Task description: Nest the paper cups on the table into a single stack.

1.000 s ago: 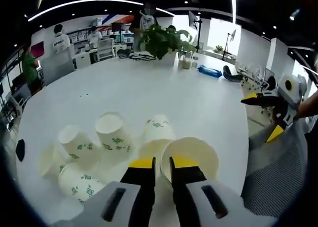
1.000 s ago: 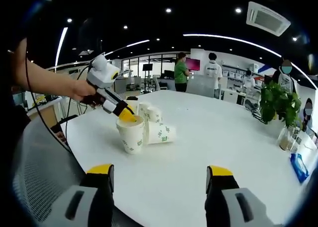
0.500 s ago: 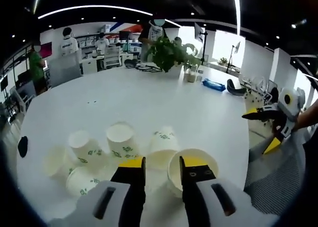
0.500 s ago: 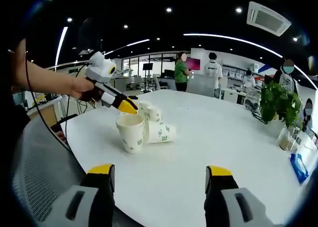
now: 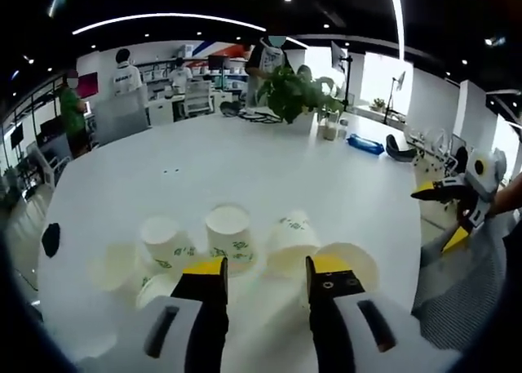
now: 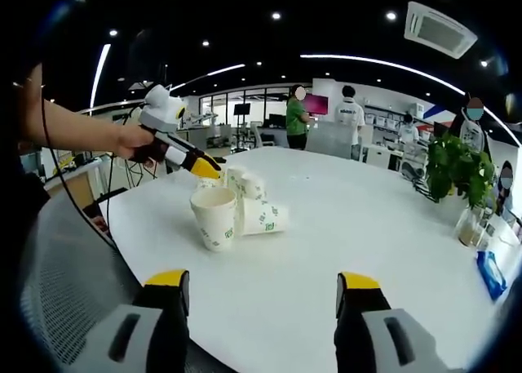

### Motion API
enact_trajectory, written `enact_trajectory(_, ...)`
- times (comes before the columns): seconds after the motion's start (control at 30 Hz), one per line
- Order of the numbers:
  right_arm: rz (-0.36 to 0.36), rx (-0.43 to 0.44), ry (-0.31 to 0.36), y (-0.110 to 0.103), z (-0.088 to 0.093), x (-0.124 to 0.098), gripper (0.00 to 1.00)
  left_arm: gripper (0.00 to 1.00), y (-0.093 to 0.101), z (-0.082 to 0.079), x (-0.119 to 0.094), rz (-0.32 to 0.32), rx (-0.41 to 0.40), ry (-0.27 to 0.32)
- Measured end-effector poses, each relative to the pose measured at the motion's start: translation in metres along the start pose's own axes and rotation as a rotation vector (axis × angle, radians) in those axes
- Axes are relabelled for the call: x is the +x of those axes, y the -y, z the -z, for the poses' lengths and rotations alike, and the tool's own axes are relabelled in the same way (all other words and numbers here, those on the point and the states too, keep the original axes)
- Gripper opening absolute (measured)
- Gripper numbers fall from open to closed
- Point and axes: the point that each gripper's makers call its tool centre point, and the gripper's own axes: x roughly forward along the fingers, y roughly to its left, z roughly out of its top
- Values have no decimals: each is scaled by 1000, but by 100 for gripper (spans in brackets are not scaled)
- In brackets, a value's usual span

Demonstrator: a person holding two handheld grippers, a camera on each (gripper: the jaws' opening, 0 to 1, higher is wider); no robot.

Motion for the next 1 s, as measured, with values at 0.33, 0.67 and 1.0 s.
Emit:
enact_trajectory(0.33, -1, -2, -7, -1, 0, 0, 72, 37, -29, -3, -9, -56, 3, 7)
enact_trajectory(0.67, 1, -3, -14, 0, 2, 0, 71, 36, -57, -3, -15, -108, 13, 0)
enact_trajectory(1.0, 0, -11, -18, 0, 3, 0, 71, 35, -81, -3, -20, -169, -14, 7)
